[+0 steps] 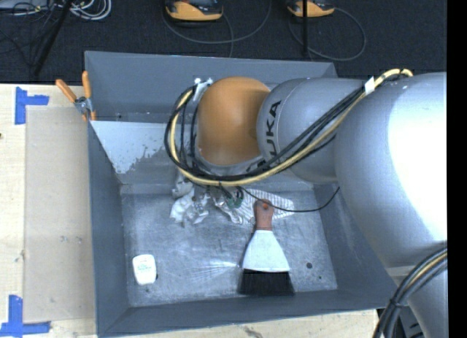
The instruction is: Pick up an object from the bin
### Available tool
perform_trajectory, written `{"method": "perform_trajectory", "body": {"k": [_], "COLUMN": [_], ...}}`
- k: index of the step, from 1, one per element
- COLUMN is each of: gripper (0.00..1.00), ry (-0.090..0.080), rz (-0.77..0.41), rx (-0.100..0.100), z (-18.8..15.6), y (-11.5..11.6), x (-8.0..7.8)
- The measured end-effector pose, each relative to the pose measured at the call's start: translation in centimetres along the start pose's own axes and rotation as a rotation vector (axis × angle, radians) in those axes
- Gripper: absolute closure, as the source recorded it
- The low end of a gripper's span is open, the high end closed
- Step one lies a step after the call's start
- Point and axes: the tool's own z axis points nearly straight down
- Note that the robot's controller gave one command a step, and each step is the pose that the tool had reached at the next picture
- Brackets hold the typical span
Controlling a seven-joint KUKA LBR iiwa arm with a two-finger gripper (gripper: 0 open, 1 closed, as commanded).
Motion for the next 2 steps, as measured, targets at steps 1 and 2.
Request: {"method": "perform_trajectory", "body": {"k": [1,2], "gripper": [1.0,1.0], "ry": [-0.008,-0.008], "rz": [0.001,0.005], "rx": [0.001,0.002], "z": [-0.6,-1.7], "y": [0.0,0.0], "x": [0.0,0.0]}}
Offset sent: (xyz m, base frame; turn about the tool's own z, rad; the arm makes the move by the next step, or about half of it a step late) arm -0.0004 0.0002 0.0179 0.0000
